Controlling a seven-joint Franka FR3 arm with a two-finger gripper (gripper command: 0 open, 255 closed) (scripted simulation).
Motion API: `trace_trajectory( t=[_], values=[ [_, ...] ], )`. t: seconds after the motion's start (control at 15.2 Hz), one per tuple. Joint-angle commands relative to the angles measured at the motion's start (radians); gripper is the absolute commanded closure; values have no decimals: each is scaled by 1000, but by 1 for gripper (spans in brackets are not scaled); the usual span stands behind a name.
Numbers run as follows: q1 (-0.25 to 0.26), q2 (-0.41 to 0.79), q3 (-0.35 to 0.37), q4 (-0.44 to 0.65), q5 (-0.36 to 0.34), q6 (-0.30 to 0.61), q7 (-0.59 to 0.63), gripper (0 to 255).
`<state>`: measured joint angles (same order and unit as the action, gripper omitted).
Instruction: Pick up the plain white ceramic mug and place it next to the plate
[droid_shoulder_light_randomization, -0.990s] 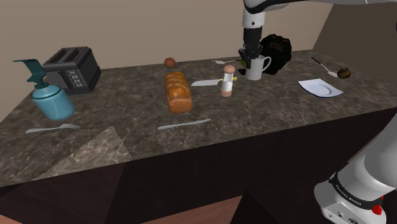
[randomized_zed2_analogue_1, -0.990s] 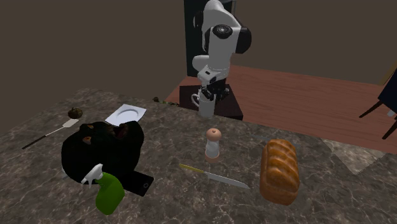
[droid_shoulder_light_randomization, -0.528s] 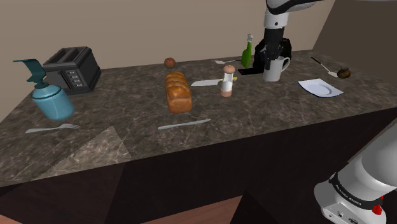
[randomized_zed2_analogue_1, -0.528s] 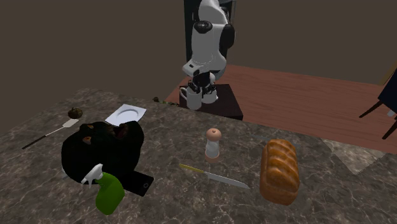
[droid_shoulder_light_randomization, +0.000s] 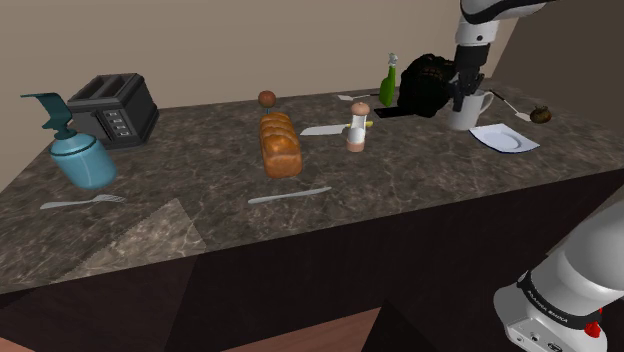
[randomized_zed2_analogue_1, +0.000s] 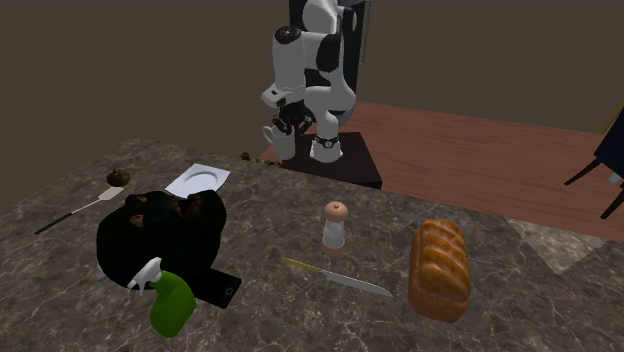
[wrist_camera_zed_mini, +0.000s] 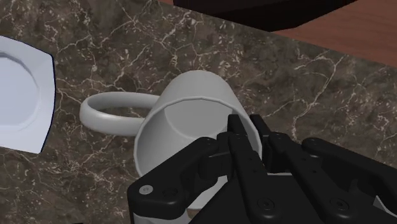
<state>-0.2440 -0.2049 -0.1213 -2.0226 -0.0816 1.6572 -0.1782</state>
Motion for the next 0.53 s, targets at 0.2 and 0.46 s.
trace_trajectory(
  t=[0.2, 0.46],
  values=[
    [-51, -91, -65, -93, -47, 11, -101, 255],
    [-93, -141, -121, -136, -88, 14, -184, 255]
  ],
)
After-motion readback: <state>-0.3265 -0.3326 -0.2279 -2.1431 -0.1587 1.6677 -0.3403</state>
